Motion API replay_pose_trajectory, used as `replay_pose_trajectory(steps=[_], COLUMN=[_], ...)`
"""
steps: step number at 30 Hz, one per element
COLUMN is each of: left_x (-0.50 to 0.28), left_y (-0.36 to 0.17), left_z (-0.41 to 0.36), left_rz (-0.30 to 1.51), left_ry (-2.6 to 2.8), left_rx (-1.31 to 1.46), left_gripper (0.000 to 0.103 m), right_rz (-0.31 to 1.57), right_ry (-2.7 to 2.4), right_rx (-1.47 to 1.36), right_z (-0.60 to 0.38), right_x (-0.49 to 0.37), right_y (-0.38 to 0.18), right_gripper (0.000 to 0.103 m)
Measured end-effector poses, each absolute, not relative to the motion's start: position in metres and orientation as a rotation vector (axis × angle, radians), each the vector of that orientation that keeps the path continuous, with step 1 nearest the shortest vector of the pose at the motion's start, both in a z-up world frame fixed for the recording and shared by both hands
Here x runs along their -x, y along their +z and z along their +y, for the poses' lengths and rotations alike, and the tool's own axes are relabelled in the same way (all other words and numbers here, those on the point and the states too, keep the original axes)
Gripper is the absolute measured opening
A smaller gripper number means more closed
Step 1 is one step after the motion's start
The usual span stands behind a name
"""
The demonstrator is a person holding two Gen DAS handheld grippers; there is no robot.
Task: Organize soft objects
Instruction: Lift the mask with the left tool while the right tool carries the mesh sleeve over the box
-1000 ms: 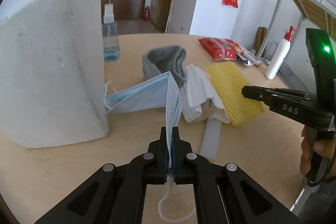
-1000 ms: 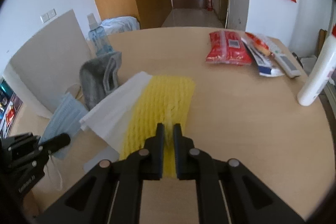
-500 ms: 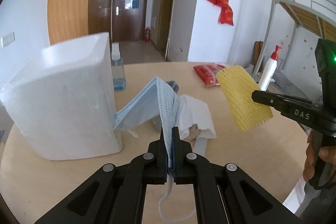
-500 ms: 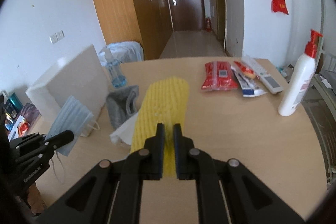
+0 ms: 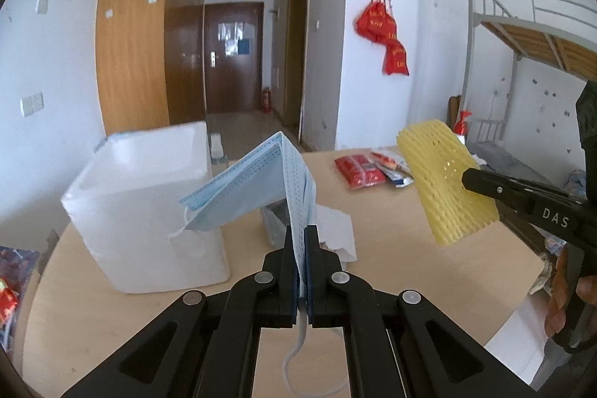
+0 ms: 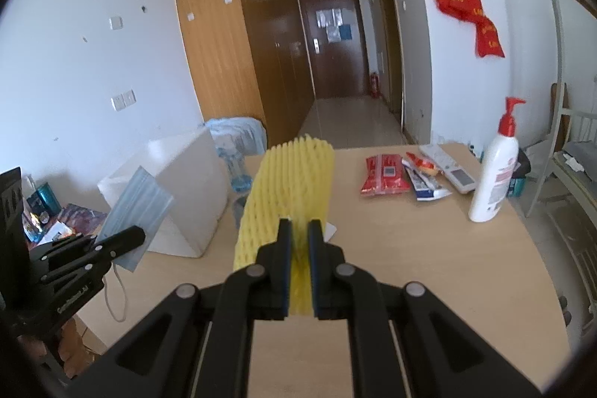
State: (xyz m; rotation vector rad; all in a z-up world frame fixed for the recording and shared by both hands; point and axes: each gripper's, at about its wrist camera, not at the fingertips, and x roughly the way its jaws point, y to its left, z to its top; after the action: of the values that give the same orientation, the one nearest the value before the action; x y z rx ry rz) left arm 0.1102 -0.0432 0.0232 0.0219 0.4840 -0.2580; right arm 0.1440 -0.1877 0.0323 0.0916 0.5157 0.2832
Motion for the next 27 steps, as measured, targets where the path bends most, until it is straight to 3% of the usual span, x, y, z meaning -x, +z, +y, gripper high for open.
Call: replay_pose_trajectory(steps=[11,27], left_x=[-0.050,-0.022], left_y=[0.048,0.061], left_z=[-0.040,-0.021], left_rz=[0.388,0.343], left_ry=[-0.249,-0.188], left_rx=[-0.054,-0.060], left_gripper=[0.003,0.003], right_rz=[0.400,0.352], right_ry=[0.300,0.350], right_rx=[-0.090,-0.074], right_z=[-0.193,-0.178], right_x=[-0.090,-0.068], right_y=[0.056,0.063], right_gripper=[0.011,0.011])
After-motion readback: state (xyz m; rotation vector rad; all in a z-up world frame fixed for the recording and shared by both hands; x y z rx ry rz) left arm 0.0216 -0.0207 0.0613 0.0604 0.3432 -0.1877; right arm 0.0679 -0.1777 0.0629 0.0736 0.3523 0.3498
